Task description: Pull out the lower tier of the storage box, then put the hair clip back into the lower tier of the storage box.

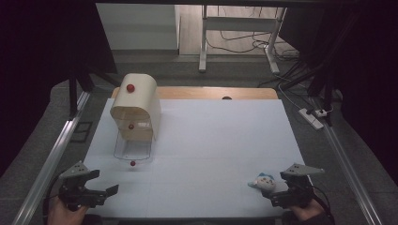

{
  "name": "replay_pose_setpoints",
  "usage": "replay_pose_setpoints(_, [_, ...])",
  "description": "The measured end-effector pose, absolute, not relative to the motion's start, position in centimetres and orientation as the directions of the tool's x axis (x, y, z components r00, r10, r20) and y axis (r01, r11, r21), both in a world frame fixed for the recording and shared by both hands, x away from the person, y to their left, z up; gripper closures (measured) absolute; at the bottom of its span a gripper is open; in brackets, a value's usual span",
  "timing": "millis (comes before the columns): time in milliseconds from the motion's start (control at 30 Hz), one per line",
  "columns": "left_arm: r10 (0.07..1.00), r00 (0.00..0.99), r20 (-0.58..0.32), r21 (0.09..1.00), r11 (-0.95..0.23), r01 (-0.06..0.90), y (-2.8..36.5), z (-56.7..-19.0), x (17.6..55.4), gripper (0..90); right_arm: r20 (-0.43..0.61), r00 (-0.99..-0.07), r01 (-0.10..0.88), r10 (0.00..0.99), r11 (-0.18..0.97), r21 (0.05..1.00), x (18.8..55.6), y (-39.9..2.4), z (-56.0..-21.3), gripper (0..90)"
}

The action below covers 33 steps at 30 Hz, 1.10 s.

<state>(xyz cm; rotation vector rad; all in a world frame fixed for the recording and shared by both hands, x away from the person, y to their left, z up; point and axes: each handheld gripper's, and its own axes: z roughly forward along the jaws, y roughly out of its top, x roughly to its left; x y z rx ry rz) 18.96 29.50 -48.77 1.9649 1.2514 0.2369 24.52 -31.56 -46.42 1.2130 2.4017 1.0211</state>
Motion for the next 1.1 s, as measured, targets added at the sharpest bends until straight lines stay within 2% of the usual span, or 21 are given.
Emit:
replay_pose_setpoints(800, [0.834, 0.495, -0.242, 0.676, -0.222, 0.703, 30.21, -48.80, 17.91, 0.1, 0.077, -0.616, 0.600, 0.784, 0.403, 0.691, 24.53, -31.57, -46.43, 0.0])
replay_pose_setpoints(1100, [0.823, 0.505, -0.261, 0.672, -0.220, 0.707, 30.33, -48.90, 18.03, 0.4, 0.111, -0.624, 0.613, 0.774, 0.396, 0.683, 24.73, -31.63, -46.43, 0.0])
